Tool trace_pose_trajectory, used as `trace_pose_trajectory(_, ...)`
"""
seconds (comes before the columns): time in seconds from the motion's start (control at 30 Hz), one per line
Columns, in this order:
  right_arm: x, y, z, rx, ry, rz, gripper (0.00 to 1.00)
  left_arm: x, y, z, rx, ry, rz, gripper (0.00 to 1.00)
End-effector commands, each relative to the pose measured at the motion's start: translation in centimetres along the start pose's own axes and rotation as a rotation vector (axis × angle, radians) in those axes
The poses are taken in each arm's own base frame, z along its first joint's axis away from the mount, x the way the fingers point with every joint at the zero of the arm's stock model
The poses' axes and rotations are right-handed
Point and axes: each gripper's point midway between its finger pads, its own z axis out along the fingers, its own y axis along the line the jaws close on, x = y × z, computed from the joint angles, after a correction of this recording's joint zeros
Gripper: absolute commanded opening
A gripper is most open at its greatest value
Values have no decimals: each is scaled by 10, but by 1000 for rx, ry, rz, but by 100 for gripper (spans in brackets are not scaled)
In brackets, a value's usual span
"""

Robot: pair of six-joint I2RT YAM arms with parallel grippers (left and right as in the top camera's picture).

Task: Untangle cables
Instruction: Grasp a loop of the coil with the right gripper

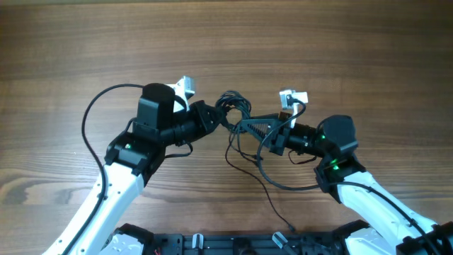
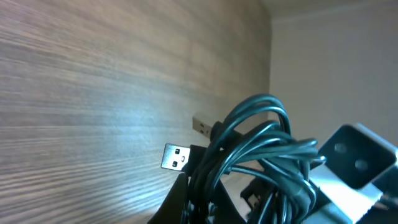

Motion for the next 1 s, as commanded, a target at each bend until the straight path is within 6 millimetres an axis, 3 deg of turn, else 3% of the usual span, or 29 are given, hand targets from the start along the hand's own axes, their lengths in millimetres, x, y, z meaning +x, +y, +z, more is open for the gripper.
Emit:
trace_pose_trajectory(0.0, -3, 3, -9, -30, 14, -20, 4, 29, -30, 2, 174, 174, 178, 4)
trace_pose_trajectory(0.13, -12, -6, -16, 3, -16, -1, 4, 58, -69, -19, 453, 308, 434, 4)
trace_pose_trajectory(0.2, -12, -15, -16, 41, -29, 30, 4, 66, -76, -26, 523, 343, 486, 4)
trace_pose_trajectory(0.33, -5, -55, -21, 220, -61, 171, 4, 84, -87, -43, 661, 423, 572, 4)
trace_pose_trajectory(0.43, 4, -72, -25, 295, -55, 233, 4, 80, -85, -43, 656, 411, 570, 4)
trace_pose_trajectory(0.57, 8, -74, -26, 305, -44, 250, 6, 46, -63, -36, 521, 291, 503, 4)
trace_pose_trajectory(0.73, 8, -73, -26, 303, -42, 249, 35, -19, 0, -31, 186, 67, 215, 4)
trace_pose_trajectory(0.77, 8, -73, -26, 303, -43, 247, 50, -28, 11, -35, 151, 40, 142, 4)
trace_pose_trajectory(0.8, 8, -73, -26, 302, -43, 247, 73, -32, 16, -38, 141, 29, 112, 4)
trace_pose_trajectory(0.83, 7, -73, -26, 301, -44, 245, 80, -34, 19, -40, 132, 23, 94, 4)
trace_pose_trajectory(0.97, 0, -56, -20, 227, -40, 158, 88, -31, 32, -44, 99, 37, 66, 4)
